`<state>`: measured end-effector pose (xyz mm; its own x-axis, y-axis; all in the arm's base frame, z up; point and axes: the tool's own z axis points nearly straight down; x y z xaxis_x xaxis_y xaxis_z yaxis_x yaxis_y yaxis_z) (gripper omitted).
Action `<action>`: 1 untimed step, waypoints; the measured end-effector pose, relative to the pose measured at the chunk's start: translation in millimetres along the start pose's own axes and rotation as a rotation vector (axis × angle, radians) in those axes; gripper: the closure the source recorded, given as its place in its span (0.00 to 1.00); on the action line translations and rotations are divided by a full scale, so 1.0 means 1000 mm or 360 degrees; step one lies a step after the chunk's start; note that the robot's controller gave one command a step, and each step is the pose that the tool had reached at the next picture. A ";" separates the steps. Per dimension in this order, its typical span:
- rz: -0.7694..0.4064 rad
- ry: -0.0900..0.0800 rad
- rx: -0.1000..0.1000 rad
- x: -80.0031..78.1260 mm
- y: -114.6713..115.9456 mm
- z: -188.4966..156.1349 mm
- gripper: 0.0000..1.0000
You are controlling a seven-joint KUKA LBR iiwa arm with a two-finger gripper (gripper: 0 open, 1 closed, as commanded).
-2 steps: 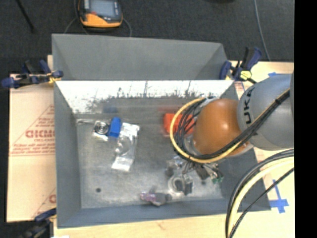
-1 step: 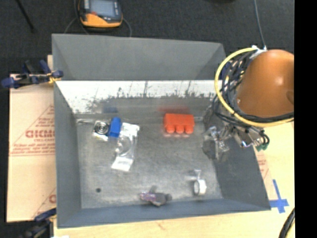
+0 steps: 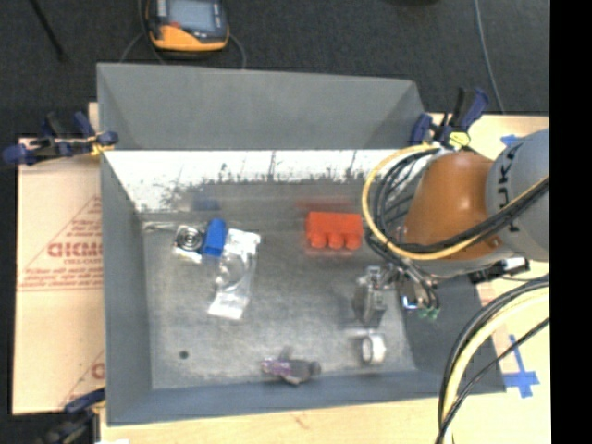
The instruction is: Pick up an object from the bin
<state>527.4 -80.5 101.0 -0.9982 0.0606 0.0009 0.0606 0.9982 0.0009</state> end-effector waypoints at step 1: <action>-0.0001 -0.0007 0.0001 -0.001 0.000 -0.002 0.00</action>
Offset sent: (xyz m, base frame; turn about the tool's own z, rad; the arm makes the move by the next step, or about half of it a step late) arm 0.0000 0.0000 0.0000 0.0000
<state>528.5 -80.7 103.5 -0.9982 0.0597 -0.0035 0.0597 0.9982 0.0001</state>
